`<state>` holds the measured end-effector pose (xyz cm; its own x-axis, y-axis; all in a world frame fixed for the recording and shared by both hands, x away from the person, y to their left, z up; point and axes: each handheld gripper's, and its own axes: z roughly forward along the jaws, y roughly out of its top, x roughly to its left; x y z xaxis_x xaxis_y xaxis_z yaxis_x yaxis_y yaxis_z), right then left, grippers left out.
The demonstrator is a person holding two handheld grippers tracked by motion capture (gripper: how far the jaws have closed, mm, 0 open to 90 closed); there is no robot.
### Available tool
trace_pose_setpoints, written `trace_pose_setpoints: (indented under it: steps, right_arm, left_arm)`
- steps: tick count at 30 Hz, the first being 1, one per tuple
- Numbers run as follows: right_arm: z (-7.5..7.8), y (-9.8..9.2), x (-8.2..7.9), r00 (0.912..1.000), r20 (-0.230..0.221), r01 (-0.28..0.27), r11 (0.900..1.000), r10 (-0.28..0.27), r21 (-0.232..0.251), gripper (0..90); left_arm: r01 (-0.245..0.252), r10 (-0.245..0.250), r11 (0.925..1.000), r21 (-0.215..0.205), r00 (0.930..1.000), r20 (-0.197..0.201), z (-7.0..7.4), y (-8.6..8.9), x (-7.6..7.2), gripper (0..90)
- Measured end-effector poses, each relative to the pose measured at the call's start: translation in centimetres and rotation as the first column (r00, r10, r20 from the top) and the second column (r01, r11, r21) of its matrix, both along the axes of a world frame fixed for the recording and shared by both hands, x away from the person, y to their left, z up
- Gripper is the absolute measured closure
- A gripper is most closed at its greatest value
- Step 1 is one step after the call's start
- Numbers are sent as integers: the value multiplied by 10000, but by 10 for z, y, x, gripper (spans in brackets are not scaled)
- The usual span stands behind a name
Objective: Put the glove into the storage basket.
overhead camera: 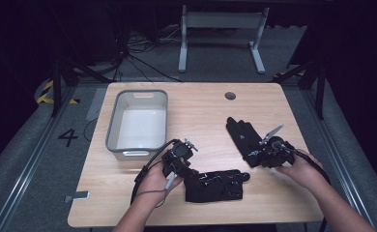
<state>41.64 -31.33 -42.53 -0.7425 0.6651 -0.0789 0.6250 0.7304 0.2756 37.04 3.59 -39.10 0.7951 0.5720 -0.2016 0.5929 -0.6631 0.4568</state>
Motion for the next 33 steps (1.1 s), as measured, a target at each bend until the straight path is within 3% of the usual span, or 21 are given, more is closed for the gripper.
trace_pose_setpoints:
  steps: [5,7,9,12,16,19,22,28,33]
  right_arm:
    - [-1,-1,2,9998,174,118,9999,-118,-17,739]
    - [-1,1,-1,9990,455,-9,9997,21,-254,825]
    - [0,4,0,9988,483,90,9995,-75,-292,845]
    - [8,2,0,9979,562,299,9992,-312,248,851]
    - [36,4,-10,9950,851,424,9935,-515,1056,848]
    - [58,14,-22,9939,1013,280,9889,-430,1456,845]
    - [71,31,-37,9958,822,238,9832,-392,1811,840]
    - [70,69,-61,9986,477,-318,9818,233,1875,842]
    - [59,82,-72,9986,347,-447,9814,389,1867,840]
  left_arm:
    - [-11,11,10000,-29,10000,-15,-1,1,0,543]
    - [4,-4,10000,17,10000,-7,-1,1,1,543]
    - [2,-2,10000,-4,10000,-12,-1,1,0,543]
    - [-27,27,10000,-67,10000,-3,0,1,0,543]
    - [10,-10,10000,-90,10000,29,1,1,1,543]
    - [46,-45,9999,-120,10000,29,1,-1,0,543]
    - [135,-134,9998,-149,9999,82,2,-3,0,543]
    - [255,-253,9995,-181,9996,116,4,-5,0,543]
    - [363,-360,9992,-176,9992,161,4,-7,-1,543]
